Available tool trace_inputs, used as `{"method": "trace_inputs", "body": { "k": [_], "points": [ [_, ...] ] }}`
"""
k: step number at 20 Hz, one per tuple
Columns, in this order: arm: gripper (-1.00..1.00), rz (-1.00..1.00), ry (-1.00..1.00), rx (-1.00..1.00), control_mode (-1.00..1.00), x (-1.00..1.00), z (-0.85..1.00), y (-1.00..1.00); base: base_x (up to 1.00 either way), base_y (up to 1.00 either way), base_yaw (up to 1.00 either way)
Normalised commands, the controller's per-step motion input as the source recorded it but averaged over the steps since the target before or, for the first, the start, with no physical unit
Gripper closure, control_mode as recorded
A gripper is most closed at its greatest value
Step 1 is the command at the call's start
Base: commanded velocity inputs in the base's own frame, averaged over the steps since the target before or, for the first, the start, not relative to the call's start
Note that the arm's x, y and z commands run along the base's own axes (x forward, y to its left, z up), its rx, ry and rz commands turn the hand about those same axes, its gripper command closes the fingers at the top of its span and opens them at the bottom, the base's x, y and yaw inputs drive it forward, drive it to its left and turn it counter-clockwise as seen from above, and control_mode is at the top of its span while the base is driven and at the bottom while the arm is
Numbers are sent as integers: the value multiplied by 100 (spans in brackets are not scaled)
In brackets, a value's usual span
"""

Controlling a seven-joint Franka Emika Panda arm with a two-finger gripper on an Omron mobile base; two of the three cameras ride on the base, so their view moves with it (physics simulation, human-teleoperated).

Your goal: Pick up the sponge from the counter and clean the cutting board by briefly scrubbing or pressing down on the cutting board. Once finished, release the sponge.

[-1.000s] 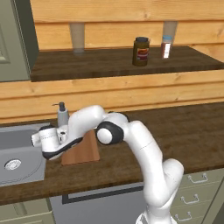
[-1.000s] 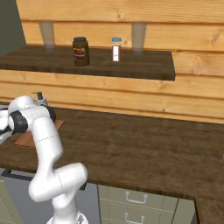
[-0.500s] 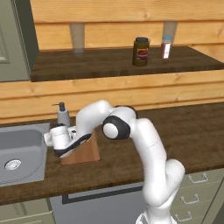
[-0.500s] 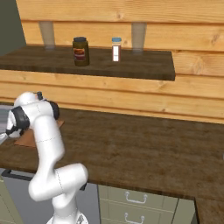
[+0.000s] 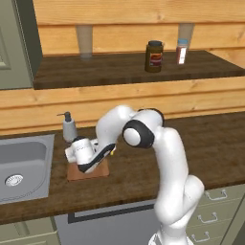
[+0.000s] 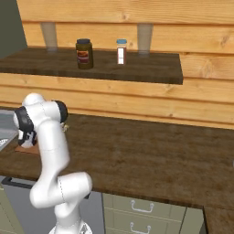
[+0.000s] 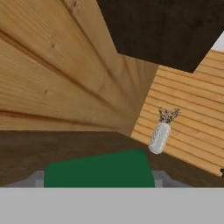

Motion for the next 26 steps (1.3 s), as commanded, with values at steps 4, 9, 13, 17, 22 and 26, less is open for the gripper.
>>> {"method": "trace_inputs", "body": {
  "k": [4,9,13,17,22,26],
  "points": [
    [100,3,-51,4,-100,-55,-49,-91,0,0,0],
    [100,-8,-18,69,-100,-25,85,-25,0,0,0],
    [100,-21,-16,83,-100,-35,44,-19,0,0,0],
    [100,-16,1,59,-100,-27,18,-5,0,0,0],
    [100,0,13,55,-100,-23,6,-34,0,0,0],
    [100,0,-4,32,-100,-31,-52,-41,0,0,0]
  ]
}}
